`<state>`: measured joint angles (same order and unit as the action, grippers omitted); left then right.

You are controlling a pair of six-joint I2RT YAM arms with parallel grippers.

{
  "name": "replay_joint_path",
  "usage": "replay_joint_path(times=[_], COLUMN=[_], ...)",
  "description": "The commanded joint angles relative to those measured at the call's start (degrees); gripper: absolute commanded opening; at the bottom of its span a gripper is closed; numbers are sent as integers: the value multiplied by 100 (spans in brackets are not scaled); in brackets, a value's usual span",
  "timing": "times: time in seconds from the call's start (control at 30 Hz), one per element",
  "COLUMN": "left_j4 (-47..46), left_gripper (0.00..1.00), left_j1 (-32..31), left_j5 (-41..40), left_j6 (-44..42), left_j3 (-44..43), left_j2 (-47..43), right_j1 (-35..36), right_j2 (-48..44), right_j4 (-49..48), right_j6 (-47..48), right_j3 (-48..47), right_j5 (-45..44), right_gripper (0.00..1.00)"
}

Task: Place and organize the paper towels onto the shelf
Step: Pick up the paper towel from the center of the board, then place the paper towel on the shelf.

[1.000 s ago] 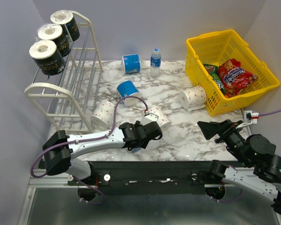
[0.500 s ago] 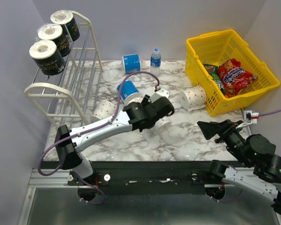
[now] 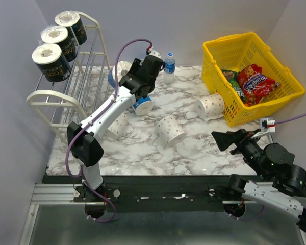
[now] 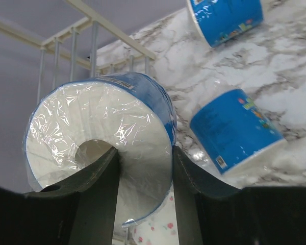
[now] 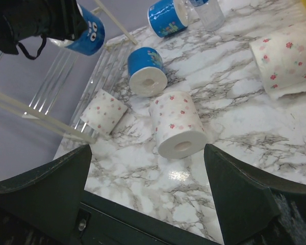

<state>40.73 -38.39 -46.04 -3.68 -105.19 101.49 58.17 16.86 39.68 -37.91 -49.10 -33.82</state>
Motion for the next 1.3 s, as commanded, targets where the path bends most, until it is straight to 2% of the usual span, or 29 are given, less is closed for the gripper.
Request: replay_joint_path(times=[0.0,0.1,0.23,0.7,0.83,1.23,1.27], left_j4=[-838,-1041,-918,-883,-716,-716,-724], left_gripper=[32,32,32,36,36,37,40], left_j1=[445,657,868,1483,1563,1721,1738], left_j5=[-467,-546,-432,-10,16,69,69], left_j6=[-1264,-1599,-1644,-1609,-1636,-1636,-1636], left_j3=[-555,-792,-1188,-1083,-1311,-1294,-1303], left_j2=[309,555,819,890,1056,1232,1250], right_j1=[45,36,45,36,36,36,45], right_j2=[89,133,168,115,98,-8,-16], right_j4=[-206,-338,-426,-505,-523,-681,-707], right_j6=[293,425,565,706,794,882,882], right_j3=[-56,-21,-38,-126,-170,6,15], right_j5=[-309,-405,-502,-625,-687,-775,-801], right_gripper=[100,100,100,100,100,100,100])
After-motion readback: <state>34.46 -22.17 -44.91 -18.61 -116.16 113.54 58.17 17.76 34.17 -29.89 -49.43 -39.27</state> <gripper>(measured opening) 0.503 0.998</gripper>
